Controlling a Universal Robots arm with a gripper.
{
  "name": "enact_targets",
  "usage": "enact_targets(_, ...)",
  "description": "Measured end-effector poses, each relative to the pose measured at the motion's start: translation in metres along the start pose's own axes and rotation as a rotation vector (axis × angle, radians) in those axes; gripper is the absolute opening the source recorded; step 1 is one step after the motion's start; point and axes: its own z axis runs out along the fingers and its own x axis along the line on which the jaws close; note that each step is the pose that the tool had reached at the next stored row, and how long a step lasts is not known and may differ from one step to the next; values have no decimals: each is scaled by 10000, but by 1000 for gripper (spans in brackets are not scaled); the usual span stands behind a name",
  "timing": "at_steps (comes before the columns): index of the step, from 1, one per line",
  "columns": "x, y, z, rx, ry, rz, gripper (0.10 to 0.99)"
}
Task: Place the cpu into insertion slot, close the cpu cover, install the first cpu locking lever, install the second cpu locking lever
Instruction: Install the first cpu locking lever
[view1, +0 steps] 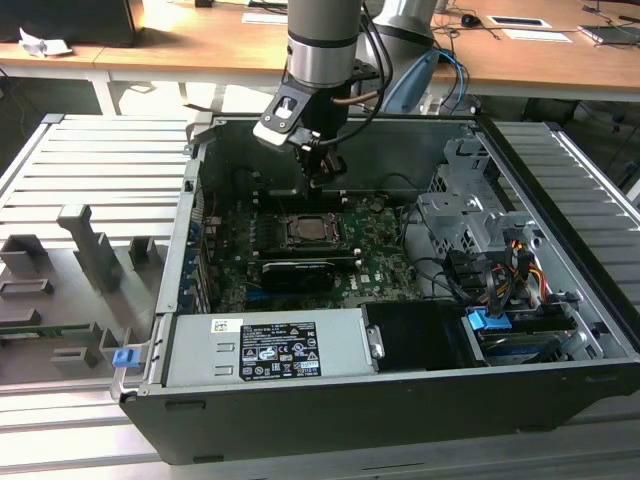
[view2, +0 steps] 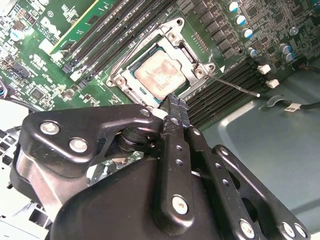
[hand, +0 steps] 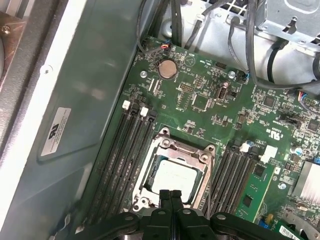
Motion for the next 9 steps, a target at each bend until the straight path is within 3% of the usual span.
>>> enact_targets(9, 15, 6, 0, 33, -84, -217, 106)
